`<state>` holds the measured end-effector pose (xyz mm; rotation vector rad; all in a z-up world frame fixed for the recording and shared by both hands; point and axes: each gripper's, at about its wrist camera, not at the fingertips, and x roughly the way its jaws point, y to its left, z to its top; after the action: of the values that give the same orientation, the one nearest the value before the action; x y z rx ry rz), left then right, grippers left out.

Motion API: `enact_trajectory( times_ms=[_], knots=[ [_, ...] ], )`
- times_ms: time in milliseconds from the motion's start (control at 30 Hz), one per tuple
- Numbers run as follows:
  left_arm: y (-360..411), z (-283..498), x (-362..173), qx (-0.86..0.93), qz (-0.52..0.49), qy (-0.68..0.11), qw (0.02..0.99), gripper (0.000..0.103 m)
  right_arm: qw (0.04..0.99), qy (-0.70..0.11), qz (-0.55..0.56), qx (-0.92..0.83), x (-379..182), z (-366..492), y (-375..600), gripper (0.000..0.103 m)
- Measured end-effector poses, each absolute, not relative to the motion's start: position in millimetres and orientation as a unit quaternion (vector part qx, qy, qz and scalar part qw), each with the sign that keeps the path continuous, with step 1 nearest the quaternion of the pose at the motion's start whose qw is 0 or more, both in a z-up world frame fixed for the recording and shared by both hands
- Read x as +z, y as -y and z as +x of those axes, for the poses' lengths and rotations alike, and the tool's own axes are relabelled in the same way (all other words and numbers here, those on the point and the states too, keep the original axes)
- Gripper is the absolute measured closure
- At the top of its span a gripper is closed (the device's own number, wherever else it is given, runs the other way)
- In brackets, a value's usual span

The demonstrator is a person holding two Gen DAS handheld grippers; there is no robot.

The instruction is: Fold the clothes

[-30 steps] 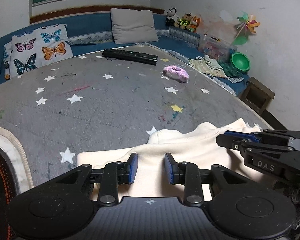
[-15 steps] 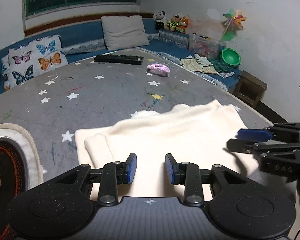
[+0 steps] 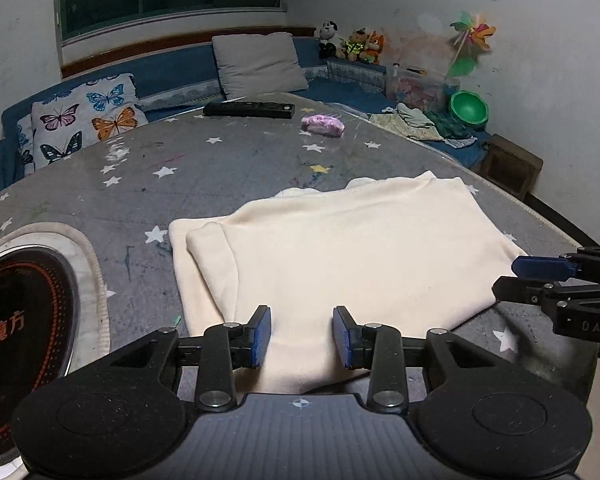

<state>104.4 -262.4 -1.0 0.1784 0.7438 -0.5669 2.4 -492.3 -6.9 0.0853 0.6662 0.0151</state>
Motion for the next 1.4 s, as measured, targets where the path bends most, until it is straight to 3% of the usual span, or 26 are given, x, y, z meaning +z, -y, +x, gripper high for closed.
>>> enact_trajectory(
  times_ms=[67,167,233,300,400,500,667,1400],
  knots=[
    [261,100,2,-0.274,0.084,-0.357,0.889,0.05,0.946,-0.32,0.045,0.009,-4,-2,490,0.051],
    [259,91,4,-0.275,0.083,-0.354,0.89,0.04,0.949,-0.312,0.053,0.007,-1,-8,486,0.046],
    [259,85,5,-0.275,0.085,-0.353,0.89,0.031,0.949,-0.309,0.055,0.005,-1,-10,483,0.034],
    [258,79,5,-0.274,0.089,-0.35,0.891,0.022,0.95,-0.307,0.056,-0.001,-1,-14,479,0.031],
    [255,72,5,-0.272,0.093,-0.347,0.893,0.014,0.95,-0.305,0.062,-0.007,-1,-18,477,0.021],
    [251,67,4,-0.269,0.095,-0.345,0.894,0.007,0.952,-0.299,0.065,-0.013,0,-22,475,0.019],
    [245,59,2,-0.268,0.096,-0.344,0.895,0.0,0.955,-0.29,0.063,-0.025,2,-28,468,0.0],
    [236,38,-2,-0.248,0.117,-0.349,0.896,0.0,0.945,-0.315,0.051,-0.066,-3,-32,451,0.0]
  ],
)
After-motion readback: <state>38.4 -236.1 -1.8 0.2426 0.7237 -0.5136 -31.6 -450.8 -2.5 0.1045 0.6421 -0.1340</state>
